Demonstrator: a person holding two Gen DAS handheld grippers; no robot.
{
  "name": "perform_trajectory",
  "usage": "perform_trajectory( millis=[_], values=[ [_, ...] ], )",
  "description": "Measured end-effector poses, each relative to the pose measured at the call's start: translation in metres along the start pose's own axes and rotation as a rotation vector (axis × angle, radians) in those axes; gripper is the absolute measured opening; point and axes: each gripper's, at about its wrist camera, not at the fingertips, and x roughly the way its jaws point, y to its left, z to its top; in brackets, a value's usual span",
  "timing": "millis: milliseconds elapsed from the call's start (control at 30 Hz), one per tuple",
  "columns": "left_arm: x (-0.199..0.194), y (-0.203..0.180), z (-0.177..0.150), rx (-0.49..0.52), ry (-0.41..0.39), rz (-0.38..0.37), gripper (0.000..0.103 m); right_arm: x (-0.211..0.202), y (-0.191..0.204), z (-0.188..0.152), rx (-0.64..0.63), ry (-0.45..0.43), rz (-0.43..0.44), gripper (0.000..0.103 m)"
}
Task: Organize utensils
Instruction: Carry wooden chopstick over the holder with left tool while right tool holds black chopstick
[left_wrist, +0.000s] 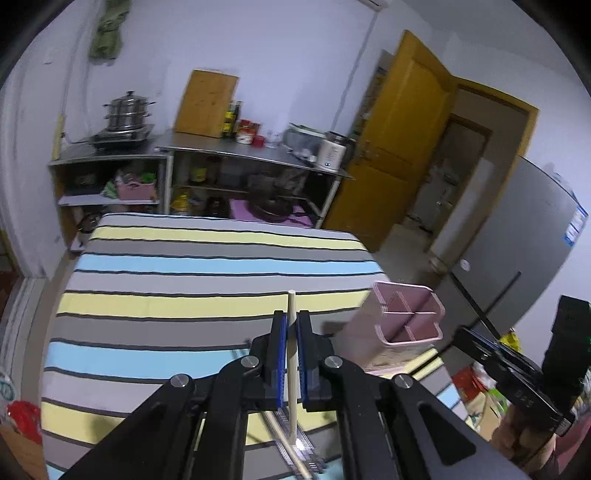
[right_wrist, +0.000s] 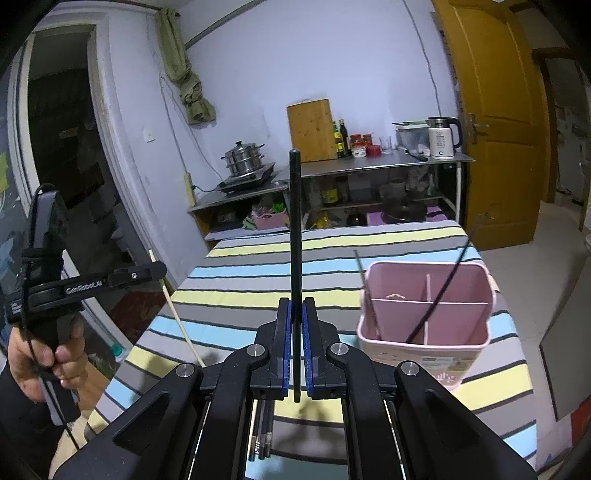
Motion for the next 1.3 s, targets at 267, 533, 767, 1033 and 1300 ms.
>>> perform_trajectory(
  millis=[267,533,767,1033,1300],
  values=[
    [0.015,-0.056,0.013,0.049,0.002,-0.107,0.005,-0.024,-0.025,0.008,0.04,-0.04,-0.052,0.005],
    [0.031,-0.108,0.044,0.101,-0.045,-0.167,0.005,-0.044,-0.055,0.027,0.087,-0.099,-0.101,0.005],
    [0.055,-0.135,0.065,0.121,-0.068,-0.186,0.005,-0.043,-0.073,0.045,0.115,-0.136,-0.133,0.005],
    [0.09,-0.142,0.076,0.115,-0.089,-0.178,0.005,-0.025,-0.086,0.05,0.147,-0.138,-0.146,0.005],
    [0.122,-0.13,0.063,0.11,-0.072,-0.172,0.005,-0.001,-0.095,0.035,0.166,-0.089,-0.154,0.005]
  ],
)
